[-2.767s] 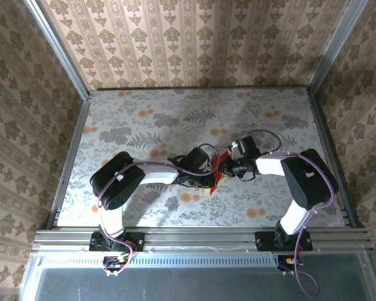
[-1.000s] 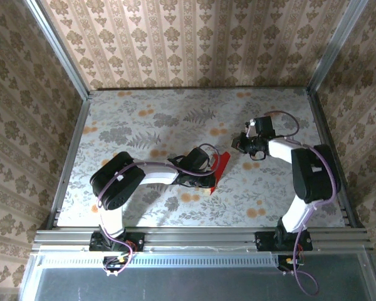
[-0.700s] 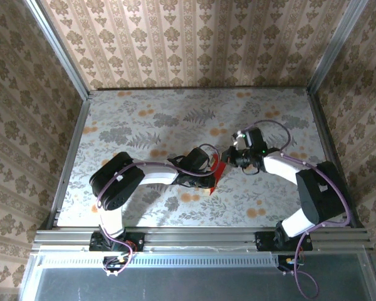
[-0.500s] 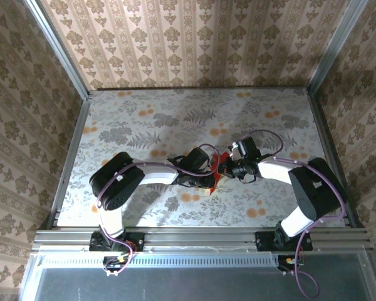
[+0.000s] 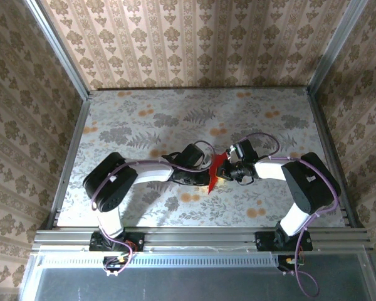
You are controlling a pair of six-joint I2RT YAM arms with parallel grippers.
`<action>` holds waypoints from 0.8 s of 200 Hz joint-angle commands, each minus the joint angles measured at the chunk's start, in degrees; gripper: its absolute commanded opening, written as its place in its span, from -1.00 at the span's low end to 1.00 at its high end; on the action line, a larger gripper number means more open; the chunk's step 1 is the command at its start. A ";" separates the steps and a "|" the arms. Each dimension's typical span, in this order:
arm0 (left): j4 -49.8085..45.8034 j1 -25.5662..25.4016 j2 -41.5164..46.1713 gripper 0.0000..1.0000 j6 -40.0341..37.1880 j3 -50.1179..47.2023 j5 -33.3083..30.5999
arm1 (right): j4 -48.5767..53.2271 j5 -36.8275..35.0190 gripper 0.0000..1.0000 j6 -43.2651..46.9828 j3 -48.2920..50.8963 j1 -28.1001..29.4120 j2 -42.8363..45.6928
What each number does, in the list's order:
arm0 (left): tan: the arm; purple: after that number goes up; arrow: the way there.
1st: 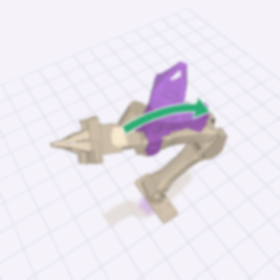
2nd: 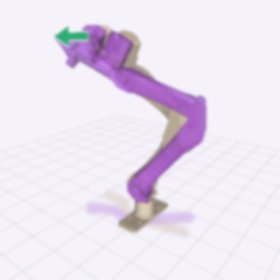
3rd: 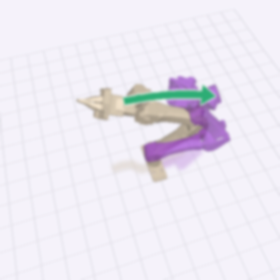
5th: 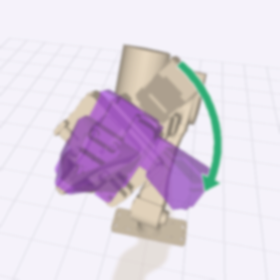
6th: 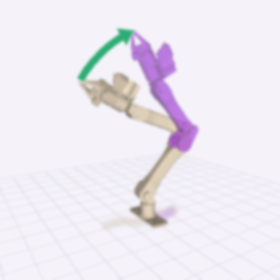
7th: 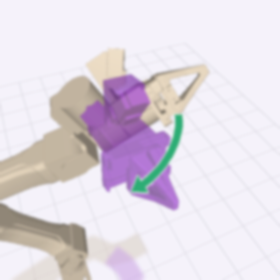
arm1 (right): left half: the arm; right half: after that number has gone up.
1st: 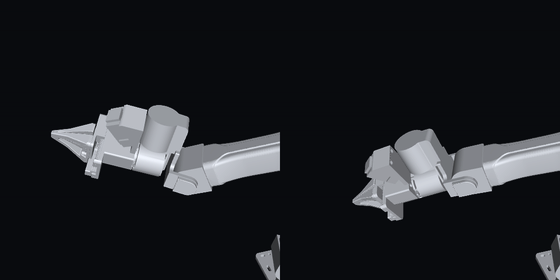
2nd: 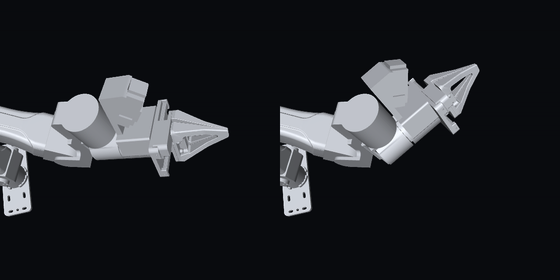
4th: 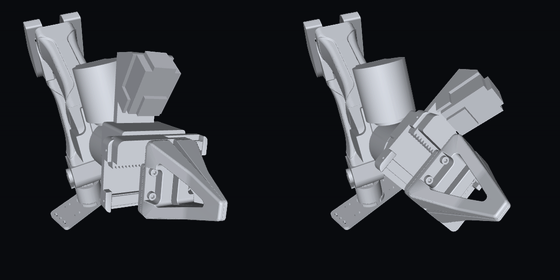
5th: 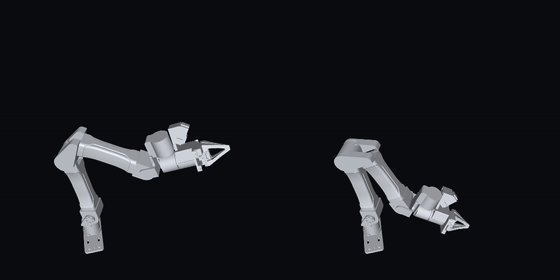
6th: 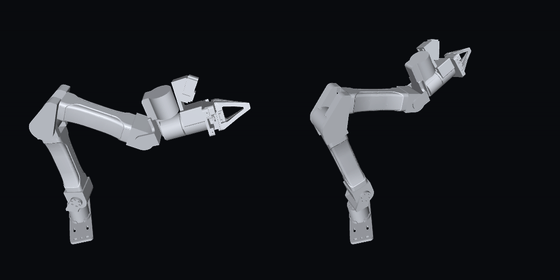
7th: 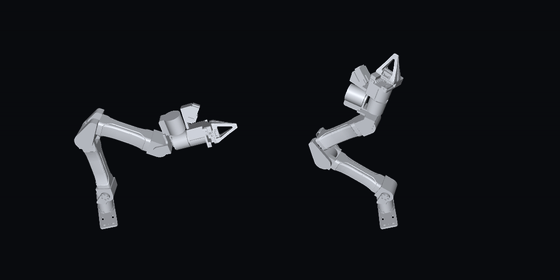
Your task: Fold a paper plane with a square sheet of paper (fold left side to right side)
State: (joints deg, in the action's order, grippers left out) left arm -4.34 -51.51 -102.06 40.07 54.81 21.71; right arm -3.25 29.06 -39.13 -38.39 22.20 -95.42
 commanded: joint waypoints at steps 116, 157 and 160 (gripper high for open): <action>8.38 -0.77 1.77 -1.00 5.54 -3.67 12.20 | 7.33 -4.85 -1.00 2.13 0.86 0.66 -3.29; 9.14 -0.84 -0.63 -1.00 5.63 -3.28 12.79 | 7.03 -4.89 -1.00 2.05 0.86 0.88 -4.03; 9.09 -0.87 -0.72 -1.00 5.68 -3.24 12.83 | 7.03 -4.84 -1.00 2.03 0.78 0.97 -4.07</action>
State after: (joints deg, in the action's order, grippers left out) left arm 3.55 -52.18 -101.51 45.04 51.03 33.21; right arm -2.94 29.15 -38.52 -38.85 22.41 -95.77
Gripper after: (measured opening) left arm 0.046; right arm 0.064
